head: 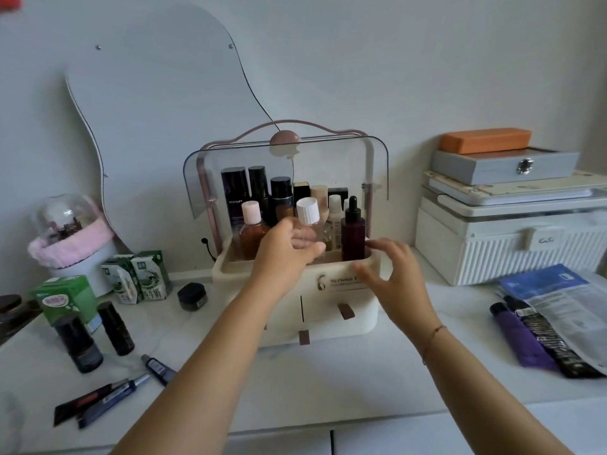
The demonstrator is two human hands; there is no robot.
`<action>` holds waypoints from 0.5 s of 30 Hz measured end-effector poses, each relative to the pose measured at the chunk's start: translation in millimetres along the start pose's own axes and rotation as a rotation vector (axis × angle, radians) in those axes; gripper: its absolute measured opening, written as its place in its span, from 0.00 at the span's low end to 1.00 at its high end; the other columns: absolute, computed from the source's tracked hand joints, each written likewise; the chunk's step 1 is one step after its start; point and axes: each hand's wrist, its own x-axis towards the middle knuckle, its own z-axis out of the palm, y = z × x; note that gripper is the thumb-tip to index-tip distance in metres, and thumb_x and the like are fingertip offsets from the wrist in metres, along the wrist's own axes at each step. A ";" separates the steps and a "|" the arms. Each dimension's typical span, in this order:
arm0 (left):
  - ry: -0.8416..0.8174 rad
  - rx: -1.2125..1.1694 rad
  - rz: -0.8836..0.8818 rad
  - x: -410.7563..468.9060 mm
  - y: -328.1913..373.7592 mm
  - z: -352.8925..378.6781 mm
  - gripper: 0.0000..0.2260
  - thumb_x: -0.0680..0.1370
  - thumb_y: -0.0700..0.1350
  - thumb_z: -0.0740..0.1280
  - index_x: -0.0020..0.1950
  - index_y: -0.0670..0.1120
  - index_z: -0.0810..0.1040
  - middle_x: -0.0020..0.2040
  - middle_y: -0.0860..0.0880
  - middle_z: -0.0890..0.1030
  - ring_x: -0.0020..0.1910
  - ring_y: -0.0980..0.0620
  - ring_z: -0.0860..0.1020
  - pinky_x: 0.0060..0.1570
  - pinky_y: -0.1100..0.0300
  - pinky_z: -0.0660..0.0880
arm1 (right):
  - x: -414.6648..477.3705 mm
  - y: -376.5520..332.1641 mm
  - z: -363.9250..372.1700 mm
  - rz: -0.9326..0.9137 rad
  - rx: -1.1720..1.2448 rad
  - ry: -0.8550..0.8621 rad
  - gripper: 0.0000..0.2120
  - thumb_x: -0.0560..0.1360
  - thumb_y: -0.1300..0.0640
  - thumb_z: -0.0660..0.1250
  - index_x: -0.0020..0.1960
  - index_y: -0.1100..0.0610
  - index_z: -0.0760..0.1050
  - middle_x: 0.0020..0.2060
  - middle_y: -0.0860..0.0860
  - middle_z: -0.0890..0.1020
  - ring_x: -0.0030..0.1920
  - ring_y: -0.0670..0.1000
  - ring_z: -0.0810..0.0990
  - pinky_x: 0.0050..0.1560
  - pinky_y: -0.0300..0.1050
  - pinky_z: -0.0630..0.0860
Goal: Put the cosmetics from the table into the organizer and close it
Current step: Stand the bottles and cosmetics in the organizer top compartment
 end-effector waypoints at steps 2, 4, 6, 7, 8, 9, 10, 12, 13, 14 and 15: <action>-0.029 0.039 -0.032 4.8 -3.6 6.6 0.14 0.71 0.43 0.73 0.53 0.49 0.73 0.49 0.50 0.81 0.46 0.55 0.80 0.48 0.57 0.78 | -2.3 7.7 4.6 -0.015 0.039 -0.054 0.25 0.71 0.48 0.71 0.66 0.49 0.71 0.62 0.43 0.71 0.63 0.45 0.71 0.65 0.40 0.67; -0.049 0.057 -0.050 8.8 -5.3 9.8 0.14 0.70 0.44 0.74 0.51 0.49 0.74 0.47 0.50 0.82 0.45 0.54 0.81 0.48 0.55 0.78 | -3.3 12.0 6.4 -0.038 0.080 -0.044 0.26 0.70 0.48 0.71 0.67 0.49 0.70 0.62 0.42 0.71 0.63 0.43 0.71 0.66 0.43 0.69; -0.069 0.086 -0.070 11.7 -6.1 10.5 0.15 0.69 0.45 0.75 0.52 0.48 0.74 0.46 0.51 0.82 0.45 0.53 0.81 0.50 0.51 0.78 | -4.5 14.4 7.6 -0.048 0.111 -0.023 0.26 0.70 0.48 0.71 0.66 0.48 0.71 0.63 0.43 0.71 0.63 0.43 0.71 0.66 0.45 0.70; -0.072 0.103 -0.076 12.7 -6.6 10.7 0.15 0.69 0.46 0.75 0.52 0.48 0.75 0.45 0.51 0.82 0.45 0.53 0.81 0.51 0.49 0.78 | -4.9 15.2 8.7 -0.052 0.125 -0.014 0.26 0.70 0.48 0.72 0.66 0.48 0.71 0.62 0.43 0.72 0.63 0.43 0.72 0.66 0.46 0.71; -0.072 0.118 -0.078 13.2 -6.9 10.9 0.16 0.69 0.46 0.75 0.53 0.47 0.75 0.45 0.52 0.82 0.45 0.53 0.81 0.51 0.49 0.78 | -5.5 15.7 9.6 -0.055 0.134 -0.007 0.26 0.70 0.48 0.72 0.66 0.47 0.71 0.62 0.42 0.72 0.64 0.43 0.72 0.66 0.47 0.71; -0.070 0.129 -0.078 13.3 -6.9 11.3 0.17 0.69 0.46 0.75 0.54 0.47 0.74 0.45 0.52 0.82 0.44 0.53 0.81 0.51 0.48 0.77 | -6.1 16.2 10.5 -0.059 0.139 0.000 0.26 0.70 0.48 0.72 0.66 0.47 0.71 0.62 0.42 0.72 0.64 0.43 0.72 0.65 0.48 0.71; -0.069 0.135 -0.076 13.4 -6.9 11.9 0.18 0.68 0.46 0.75 0.54 0.47 0.74 0.45 0.52 0.82 0.44 0.53 0.81 0.51 0.48 0.77 | -6.5 16.8 11.1 -0.064 0.141 0.004 0.26 0.70 0.48 0.72 0.66 0.47 0.71 0.62 0.42 0.72 0.64 0.43 0.72 0.65 0.48 0.72; -0.071 0.136 -0.071 13.2 -6.9 12.4 0.18 0.68 0.46 0.75 0.55 0.48 0.74 0.45 0.52 0.82 0.44 0.54 0.81 0.51 0.49 0.77 | -7.4 17.7 11.6 -0.074 0.129 0.007 0.26 0.70 0.48 0.71 0.67 0.47 0.70 0.62 0.42 0.71 0.64 0.43 0.71 0.64 0.48 0.72; -0.072 0.130 -0.069 13.1 -6.9 12.3 0.19 0.68 0.47 0.76 0.55 0.48 0.74 0.44 0.53 0.82 0.44 0.54 0.81 0.51 0.49 0.77 | -7.7 18.1 11.8 -0.079 0.118 0.008 0.26 0.70 0.47 0.71 0.67 0.47 0.70 0.63 0.42 0.71 0.64 0.43 0.71 0.64 0.48 0.72; -0.071 0.120 -0.066 13.1 -6.7 12.2 0.19 0.68 0.47 0.76 0.56 0.49 0.74 0.44 0.53 0.82 0.44 0.55 0.81 0.51 0.50 0.77 | -8.1 18.7 11.8 -0.084 0.108 0.011 0.26 0.70 0.47 0.71 0.67 0.48 0.70 0.63 0.42 0.71 0.64 0.43 0.71 0.64 0.47 0.72; -0.070 0.111 -0.063 13.1 -6.6 11.8 0.19 0.68 0.47 0.75 0.56 0.49 0.75 0.43 0.53 0.82 0.44 0.55 0.81 0.51 0.50 0.77 | -8.3 19.2 11.9 -0.087 0.100 0.013 0.27 0.71 0.47 0.70 0.67 0.48 0.70 0.63 0.43 0.71 0.64 0.44 0.71 0.64 0.47 0.72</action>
